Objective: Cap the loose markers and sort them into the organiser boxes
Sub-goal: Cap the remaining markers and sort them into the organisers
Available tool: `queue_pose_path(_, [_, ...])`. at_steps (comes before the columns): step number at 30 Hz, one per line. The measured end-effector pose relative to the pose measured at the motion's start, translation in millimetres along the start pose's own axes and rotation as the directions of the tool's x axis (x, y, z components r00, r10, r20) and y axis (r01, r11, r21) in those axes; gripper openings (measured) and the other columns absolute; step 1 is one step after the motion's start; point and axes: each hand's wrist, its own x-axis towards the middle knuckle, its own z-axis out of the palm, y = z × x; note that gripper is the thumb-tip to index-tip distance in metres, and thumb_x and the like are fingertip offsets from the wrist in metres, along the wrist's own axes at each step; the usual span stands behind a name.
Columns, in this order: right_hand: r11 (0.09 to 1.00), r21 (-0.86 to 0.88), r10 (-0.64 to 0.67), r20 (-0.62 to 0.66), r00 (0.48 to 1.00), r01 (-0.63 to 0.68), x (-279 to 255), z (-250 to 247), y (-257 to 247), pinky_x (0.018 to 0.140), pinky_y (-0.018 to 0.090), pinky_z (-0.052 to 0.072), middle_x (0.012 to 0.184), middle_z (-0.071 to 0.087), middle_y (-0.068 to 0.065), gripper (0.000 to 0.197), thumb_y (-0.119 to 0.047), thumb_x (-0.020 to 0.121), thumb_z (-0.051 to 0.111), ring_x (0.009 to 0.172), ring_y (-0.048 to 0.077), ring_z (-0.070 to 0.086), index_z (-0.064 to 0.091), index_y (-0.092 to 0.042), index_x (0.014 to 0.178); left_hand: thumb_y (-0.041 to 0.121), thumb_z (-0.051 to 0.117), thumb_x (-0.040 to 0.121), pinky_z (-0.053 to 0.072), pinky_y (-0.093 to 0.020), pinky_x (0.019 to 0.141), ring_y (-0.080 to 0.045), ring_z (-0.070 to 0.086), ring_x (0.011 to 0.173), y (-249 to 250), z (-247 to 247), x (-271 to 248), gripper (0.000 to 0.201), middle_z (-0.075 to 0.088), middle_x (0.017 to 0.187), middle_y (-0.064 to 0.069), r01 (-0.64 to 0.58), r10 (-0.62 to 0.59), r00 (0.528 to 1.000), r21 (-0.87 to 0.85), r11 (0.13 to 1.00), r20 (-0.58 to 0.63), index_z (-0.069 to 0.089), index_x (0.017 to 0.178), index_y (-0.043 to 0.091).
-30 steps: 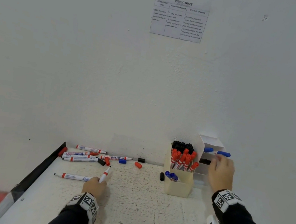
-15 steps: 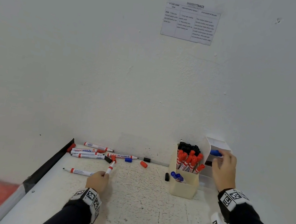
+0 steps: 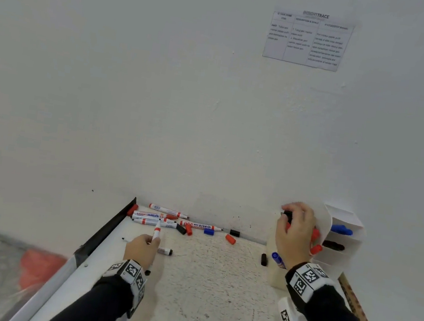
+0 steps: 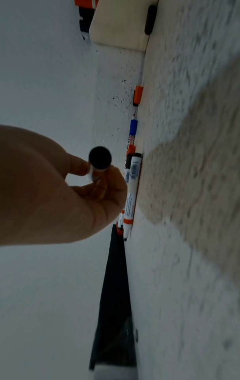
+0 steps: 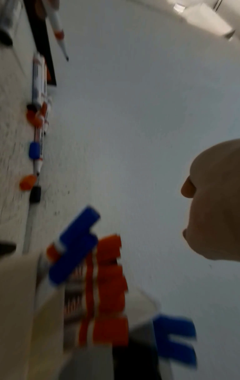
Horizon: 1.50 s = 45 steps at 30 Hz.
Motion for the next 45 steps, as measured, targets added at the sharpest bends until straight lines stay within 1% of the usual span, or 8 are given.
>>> queue_pose_path(3, [0.985,0.143,0.041,0.334,0.942,-0.093,-9,22,-24,0.073,0.021,0.042,0.092,0.058,0.003,0.017,-0.001,0.090,0.045,0.077,0.011,0.053,0.058,-0.012,0.094,0.028,0.045,0.095,0.049,-0.030,0.069,-0.022,0.056,0.073,-8,-10,3,0.020,0.060,0.078,-0.005,0.032,-0.032,0.999,-0.036,0.999,-0.011,0.055,0.081,0.018])
queue_pose_path(6, [0.978,-0.105,0.197,0.755,0.625,-0.181,-24,54,-24,0.082,0.020,0.040,0.116,0.056,0.009,0.025,-0.013,0.093,0.046,0.102,0.019,0.055,0.055,-0.012,0.116,0.028,0.050,0.093,0.057,-0.038,0.076,-0.027,0.063,0.077,-15,-18,2,0.016,0.061,0.078,-0.007,0.084,-0.079,0.996,-0.146,0.986,0.039,0.056,0.081,0.018])
queue_pose_path(9, [0.880,-0.449,0.473,0.811,0.344,-0.154,-41,77,-9,0.108,0.034,0.030,0.148,0.026,0.013,0.054,-0.025,0.092,0.045,0.133,0.031,0.032,0.028,-0.017,0.143,0.027,0.054,0.092,0.060,-0.038,0.068,-0.025,0.064,0.073,-17,-23,3,0.019,0.062,0.086,-0.010,0.123,-0.099,0.988,-0.224,0.967,0.115,0.062,0.101,0.013])
queue_pose_path(15, [0.692,-0.648,0.720,0.586,0.371,-0.320,-59,93,17,0.114,0.040,0.019,0.154,-0.006,0.019,0.069,-0.024,0.094,0.044,0.141,0.036,0.008,0.003,-0.010,0.147,0.029,0.050,0.093,0.049,-0.029,0.086,-0.017,0.056,0.088,-18,-13,13,0.033,0.064,0.113,-0.008,-0.012,0.020,0.993,-0.071,0.997,0.116,0.059,0.121,0.012])
queue_pose_path(22, [0.645,-0.637,0.759,0.472,0.448,-0.422,-63,103,24,0.106,0.039,0.030,0.146,0.010,0.019,0.067,-0.017,0.090,0.050,0.132,0.035,0.022,0.012,-0.008,0.144,0.023,0.046,0.095,0.037,-0.019,0.079,-0.012,0.046,0.087,-5,17,15,0.032,0.050,0.105,-0.004,-0.224,0.201,0.954,0.080,0.971,0.222,0.057,0.124,0.014])
queue_pose_path(32, [0.650,-0.738,0.705,0.499,0.503,-0.179,-60,96,31,0.093,0.026,0.040,0.133,0.043,0.014,0.033,-0.019,0.094,0.044,0.118,0.023,0.047,0.041,-0.008,0.125,0.026,0.046,0.095,0.038,-0.020,0.081,-0.011,0.046,0.088,-5,40,10,0.033,0.045,0.106,0.000,-0.295,0.245,0.925,0.140,0.945,0.291,0.056,0.125,0.018])
queue_pose_path(39, [0.762,-0.626,0.608,0.606,0.512,-0.165,-58,84,25,0.092,0.027,0.045,0.122,0.059,0.008,0.026,-0.011,0.094,0.045,0.112,0.022,0.056,0.054,-0.010,0.118,0.028,0.047,0.094,0.037,-0.021,0.079,-0.010,0.047,0.089,-8,40,8,0.033,0.045,0.102,0.003,-0.286,0.244,0.931,0.127,0.950,0.272,0.058,0.123,0.019])
queue_pose_path(45, [0.966,-0.093,0.228,0.747,0.625,-0.242,-77,96,-2,0.095,0.019,0.038,0.119,0.049,-0.001,0.025,-0.001,0.092,0.044,0.108,0.014,0.050,0.056,-0.015,0.109,0.028,0.046,0.093,0.037,-0.022,0.079,-0.011,0.047,0.090,-9,40,6,0.032,0.047,0.101,0.001,-0.307,0.265,0.926,0.132,0.942,0.269,0.059,0.121,0.018])
